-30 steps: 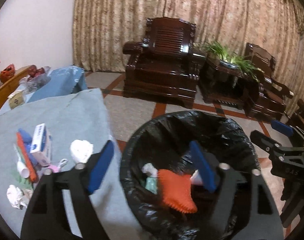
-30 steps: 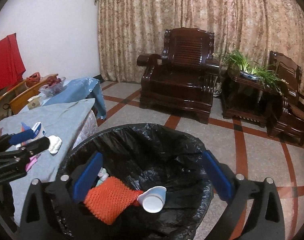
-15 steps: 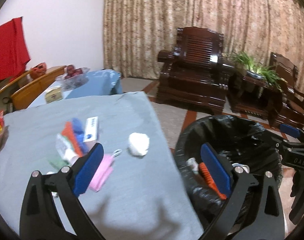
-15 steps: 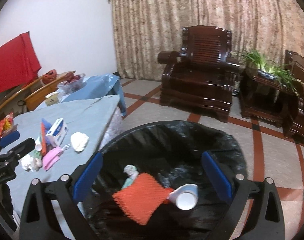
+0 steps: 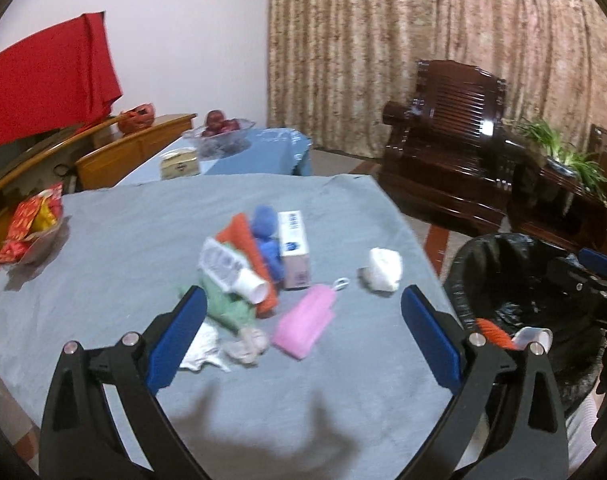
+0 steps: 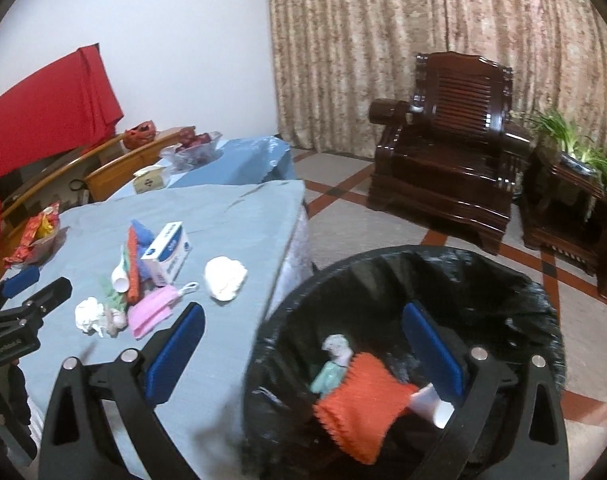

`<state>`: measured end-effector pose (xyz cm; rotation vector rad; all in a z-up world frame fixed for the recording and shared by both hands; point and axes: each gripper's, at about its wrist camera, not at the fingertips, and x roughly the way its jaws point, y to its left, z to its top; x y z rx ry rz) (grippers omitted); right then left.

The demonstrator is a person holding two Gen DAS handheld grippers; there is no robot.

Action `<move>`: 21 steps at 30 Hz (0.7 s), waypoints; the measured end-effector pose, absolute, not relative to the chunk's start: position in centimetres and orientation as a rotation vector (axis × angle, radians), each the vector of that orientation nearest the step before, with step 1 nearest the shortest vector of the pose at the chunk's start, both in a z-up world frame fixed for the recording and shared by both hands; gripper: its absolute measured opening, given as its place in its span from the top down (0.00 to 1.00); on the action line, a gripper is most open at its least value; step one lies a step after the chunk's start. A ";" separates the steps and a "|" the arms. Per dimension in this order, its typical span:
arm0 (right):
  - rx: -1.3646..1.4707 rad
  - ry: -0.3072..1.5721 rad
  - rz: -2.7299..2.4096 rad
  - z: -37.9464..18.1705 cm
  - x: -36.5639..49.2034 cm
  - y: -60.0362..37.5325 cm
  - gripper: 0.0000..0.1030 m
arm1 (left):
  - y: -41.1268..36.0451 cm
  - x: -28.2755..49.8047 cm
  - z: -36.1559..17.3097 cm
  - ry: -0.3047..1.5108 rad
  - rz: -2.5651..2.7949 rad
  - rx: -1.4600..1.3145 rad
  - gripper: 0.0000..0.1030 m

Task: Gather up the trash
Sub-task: 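Move both tools back over the table toward the remaining trash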

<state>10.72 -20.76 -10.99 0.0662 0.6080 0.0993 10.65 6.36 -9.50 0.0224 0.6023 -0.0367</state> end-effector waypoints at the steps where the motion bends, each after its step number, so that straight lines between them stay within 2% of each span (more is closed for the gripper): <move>1: 0.060 0.608 0.113 -11.1 11.1 -20.0 0.06 | 6.8 10.6 -9.6 0.603 -0.025 0.020 0.08; 14: 0.033 0.627 0.227 -12.8 15.2 -13.5 0.06 | 12.1 12.8 -12.1 0.648 0.087 0.013 0.08; 21: 0.001 0.659 0.297 -15.0 16.5 -9.5 0.17 | 15.2 12.8 -14.5 0.705 0.142 0.012 0.08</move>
